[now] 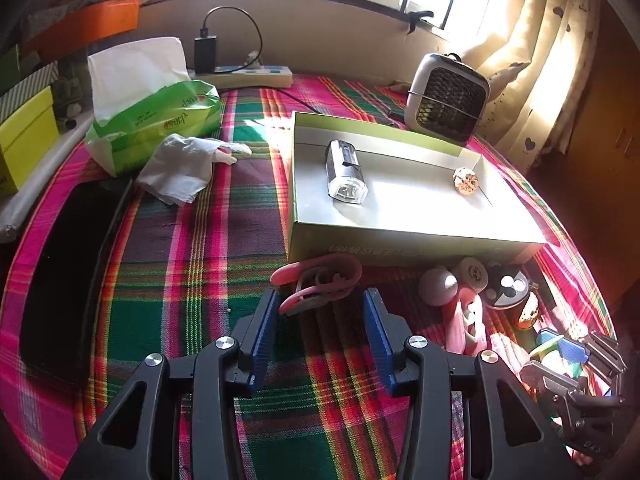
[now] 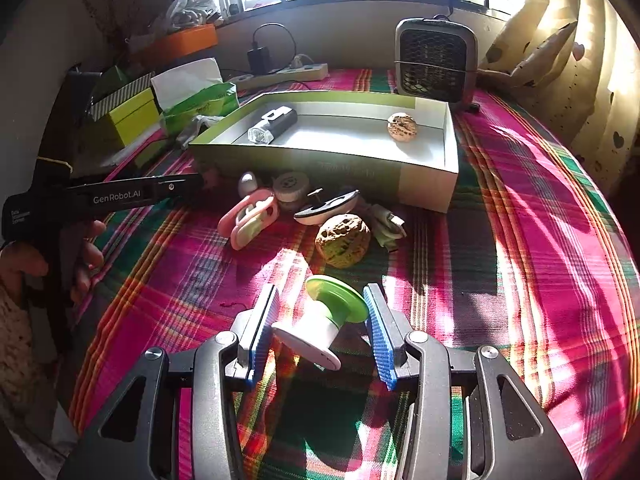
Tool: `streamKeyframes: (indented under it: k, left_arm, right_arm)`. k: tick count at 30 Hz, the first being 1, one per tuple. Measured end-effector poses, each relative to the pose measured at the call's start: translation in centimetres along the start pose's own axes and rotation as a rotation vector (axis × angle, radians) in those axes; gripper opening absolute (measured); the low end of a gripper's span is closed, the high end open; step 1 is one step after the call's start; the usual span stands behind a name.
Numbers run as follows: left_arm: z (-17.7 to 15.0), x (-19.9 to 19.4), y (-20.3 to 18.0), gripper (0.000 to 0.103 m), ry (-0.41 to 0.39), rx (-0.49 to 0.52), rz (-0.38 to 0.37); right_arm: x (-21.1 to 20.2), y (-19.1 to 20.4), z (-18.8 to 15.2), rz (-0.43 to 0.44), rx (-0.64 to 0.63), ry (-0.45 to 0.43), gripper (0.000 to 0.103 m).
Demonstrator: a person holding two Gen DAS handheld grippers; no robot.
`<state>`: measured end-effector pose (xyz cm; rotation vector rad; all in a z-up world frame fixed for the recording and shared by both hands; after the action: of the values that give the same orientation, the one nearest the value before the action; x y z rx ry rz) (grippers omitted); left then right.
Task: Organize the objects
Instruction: 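Close the right tool on the white spool with green disc while the left tool approaches a pink clip, then close the left tool on the pink-and-white clip while the right tool holds the spool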
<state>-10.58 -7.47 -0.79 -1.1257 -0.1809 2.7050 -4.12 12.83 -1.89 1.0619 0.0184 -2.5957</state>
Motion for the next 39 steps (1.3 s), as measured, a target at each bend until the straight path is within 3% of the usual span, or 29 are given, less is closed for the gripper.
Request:
streamKeyframes:
  k: [9,14,18,24,27,35,39]
  left_arm:
    - [-1.2,-0.9,-3.0,0.041,0.016,0.095,-0.114]
    - [-0.8,-1.9,-2.5,0.041,-0.043,0.097,-0.034]
    - [-0.4,-1.4,-1.3,0.041,-0.026,0.071,0.021]
    - [0.0,-0.4,-1.2,0.041,-0.013,0.095,0.034]
    - [0.1,0.7,-1.3,0.041,0.039,0.099,0.029]
    - [0.2,1.0,-1.5,0.041,0.031,0.117,0.038]
    - [0.4,1.2,-1.3,0.033,0.029,0.108,0.058]
  right_arm:
    - [0.1,0.0,0.0,-0.004,-0.003,0.002,0.045]
    - [0.1,0.0,0.0,-0.013,-0.011,0.004,0.045]
    - [0.2,0.0,0.0,-0.021,-0.015,0.005,0.045]
    - [0.2,0.1,0.0,-0.026,-0.012,0.006,0.045]
    - [0.2,0.1,0.0,-0.03,-0.016,0.007,0.045]
    - [-0.1,0.2,-0.2,-0.04,-0.034,0.009,0.045]
    - [-0.5,0.2,-0.8,-0.048,-0.043,0.002,0.052]
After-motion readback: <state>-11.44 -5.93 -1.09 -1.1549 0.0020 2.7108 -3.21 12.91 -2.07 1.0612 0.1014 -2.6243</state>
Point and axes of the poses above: each gripper's, at about its wrist camera, not at the fingertips, and x roughly the way its jaws point, y to its left, z to its top, the point moved 2 cm from there along x, roughly the way its jaws point, and after that the axes turned 4 degrees about -y, right-handed, at the moved point
